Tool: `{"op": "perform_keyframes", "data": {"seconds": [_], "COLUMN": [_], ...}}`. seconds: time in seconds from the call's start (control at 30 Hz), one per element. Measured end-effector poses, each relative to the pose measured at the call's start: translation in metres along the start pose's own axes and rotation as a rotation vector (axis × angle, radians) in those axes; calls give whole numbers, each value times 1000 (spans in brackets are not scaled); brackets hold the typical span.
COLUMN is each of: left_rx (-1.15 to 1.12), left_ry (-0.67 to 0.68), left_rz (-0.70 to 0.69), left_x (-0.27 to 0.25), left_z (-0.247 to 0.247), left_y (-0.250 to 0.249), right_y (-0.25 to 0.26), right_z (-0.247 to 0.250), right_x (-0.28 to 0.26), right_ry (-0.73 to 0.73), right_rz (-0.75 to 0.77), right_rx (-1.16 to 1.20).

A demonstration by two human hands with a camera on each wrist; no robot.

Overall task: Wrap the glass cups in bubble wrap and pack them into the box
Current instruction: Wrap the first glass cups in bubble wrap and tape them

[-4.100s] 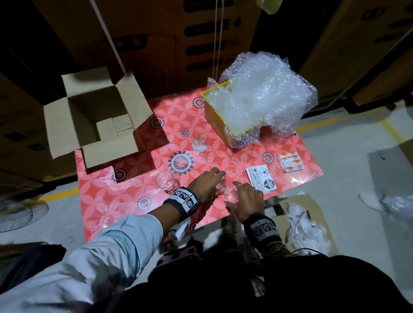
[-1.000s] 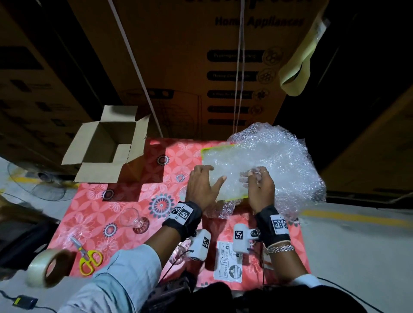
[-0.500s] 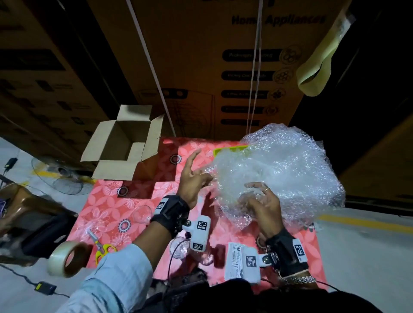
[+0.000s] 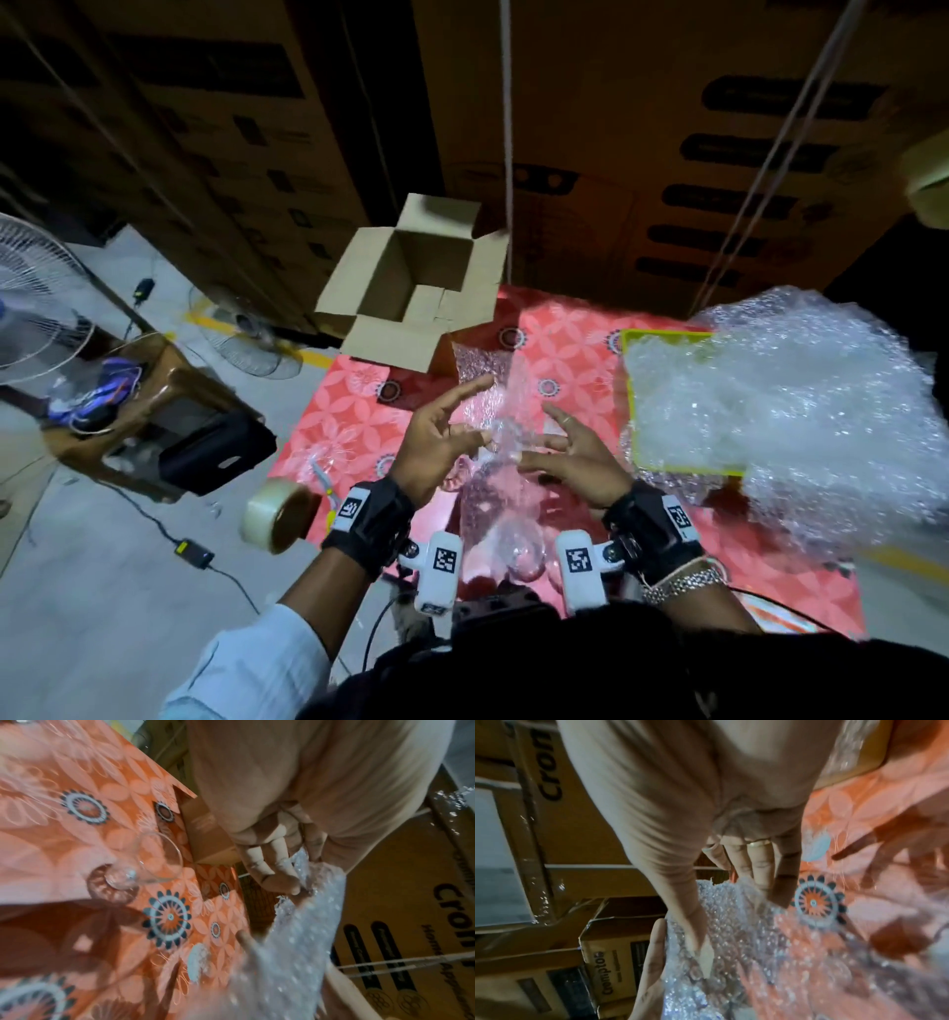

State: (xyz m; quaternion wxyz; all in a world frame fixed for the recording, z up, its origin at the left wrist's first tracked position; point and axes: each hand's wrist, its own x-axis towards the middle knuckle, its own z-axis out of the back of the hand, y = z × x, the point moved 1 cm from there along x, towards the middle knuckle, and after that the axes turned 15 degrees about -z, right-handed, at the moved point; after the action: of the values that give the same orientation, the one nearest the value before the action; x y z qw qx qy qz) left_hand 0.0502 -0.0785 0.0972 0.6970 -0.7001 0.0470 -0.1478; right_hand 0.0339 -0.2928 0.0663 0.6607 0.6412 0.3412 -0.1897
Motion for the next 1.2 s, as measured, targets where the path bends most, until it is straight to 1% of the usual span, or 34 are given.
{"op": "perform_keyframes", "data": {"seconds": [0.07,0.13,0.23,0.3,0.37,0.47,0.57,0.67,0.77,0.83,0.9,0.93,1.0,1.07,1.13,1.2], "left_rx": [-5,-14,14,41,59,96,160,251,282,409,543,584,615,640,675,707], "left_ry": [-28,-100,-203,-215,-206,-184,-146,-108,-88,-41,30,38,-3,-40,-56,-40], "left_rz": [28,75,123,167,213,291,370,430,527,566,602,619,578,459,326,242], "left_x": [-8,-13,-22,-30,-39,-50,-61,-70,-74,-73,-73,-73,-69,-62,-50,-33], "left_z": [24,54,81,100,114,126,132,133,132,135,138,140,141,139,133,124], "left_y": [5,14,22,33,47,62,69,79,84,89,92,94,91,83,78,81], "right_y": [7,17,33,43,51,62,69,69,63,56,49,46,44,40,30,15], "right_z": [-21,-42,-55,-66,-76,-85,-93,-100,-104,-105,-103,-101,-96,-90,-88,-89], "right_x": [11,24,24,28,35,54,79,107,122,127,124,120,106,89,75,71], "right_ry": [6,-15,-49,-94,-156,-183,-229,-285,-276,-274,-324,-358,-437,-517,-554,-579], "right_rz": [-31,-42,-2,-6,-16,-13,-25,-31,-19,-5,29,51,128,195,169,111], "right_rx": [-51,-86,-128,-139,-205,-328,-489,-704,-878,-929,-905,-865,-756,-640,-561,-534]}}
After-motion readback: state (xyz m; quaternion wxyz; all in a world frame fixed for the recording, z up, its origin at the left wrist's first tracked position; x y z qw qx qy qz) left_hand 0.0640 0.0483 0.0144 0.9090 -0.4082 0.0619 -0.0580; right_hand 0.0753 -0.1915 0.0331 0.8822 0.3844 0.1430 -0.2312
